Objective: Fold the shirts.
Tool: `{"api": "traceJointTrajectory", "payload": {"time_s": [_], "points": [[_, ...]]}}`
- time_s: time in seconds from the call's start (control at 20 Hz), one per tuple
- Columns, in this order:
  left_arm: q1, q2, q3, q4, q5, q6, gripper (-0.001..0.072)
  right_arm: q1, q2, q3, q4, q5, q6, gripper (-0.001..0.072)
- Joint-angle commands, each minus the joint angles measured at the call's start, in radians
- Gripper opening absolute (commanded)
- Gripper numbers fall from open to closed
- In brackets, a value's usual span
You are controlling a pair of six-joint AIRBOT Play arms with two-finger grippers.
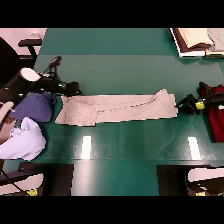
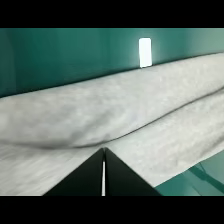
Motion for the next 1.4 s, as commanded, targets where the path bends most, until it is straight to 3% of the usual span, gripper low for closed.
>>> {"api": "traceJointTrajectory", "payload": {"time_s": [0.0, 0.05, 0.1, 0.2, 0.25, 0.45, 0.65, 1.0, 1.25, 1.35], "points": [[-0.147, -0.047, 0.003, -0.008, 0.128, -0.066, 0.0019, 0.061, -0.039, -0.018, 0.050, -0.080, -0.021, 0.0387], [-0.182, -0.072, 0.016, -0.007, 0.144, -0.070, 0.0019, 0.080, -0.034, -0.019, 0.050, -0.106, -0.021, 0.0383], [-0.212, -0.105, 0.041, -0.008, 0.147, -0.074, 0.0019, 0.095, -0.023, -0.018, 0.050, -0.125, -0.031, 0.0327], [-0.268, -0.184, 0.119, -0.008, 0.134, -0.088, 0.0019, 0.119, 0.014, -0.018, 0.050, -0.137, -0.064, 0.0085], [-0.296, -0.227, 0.164, -0.007, 0.127, -0.089, 0.0019, 0.127, 0.039, -0.018, 0.050, -0.137, -0.065, 0.0015], [-0.379, -0.374, 0.314, -0.007, 0.087, -0.092, 0.0019, 0.137, 0.173, 0.075, 0.051, -0.065, -0.057, 0.0014], [-0.446, -0.452, 0.383, -0.006, 0.086, -0.109, 0.0019, 0.224, 0.289, 0.244, 0.051, 0.031, 0.031, 0.0014], [-0.484, -0.503, 0.415, -0.006, 0.104, -0.116, 0.0019, 0.467, 0.330, 0.488, 0.051, 0.035, 0.106, 0.0014], [-0.475, -0.490, 0.419, -0.001, 0.110, -0.105, 0.0019, 0.618, 0.328, 0.524, 0.060, -0.004, 0.106, 0.0014], [-0.441, -0.462, 0.452, 0.019, 0.068, -0.106, 0.0019, 0.661, 0.311, 0.524, 0.129, -0.028, 0.103, 0.0014]]}}
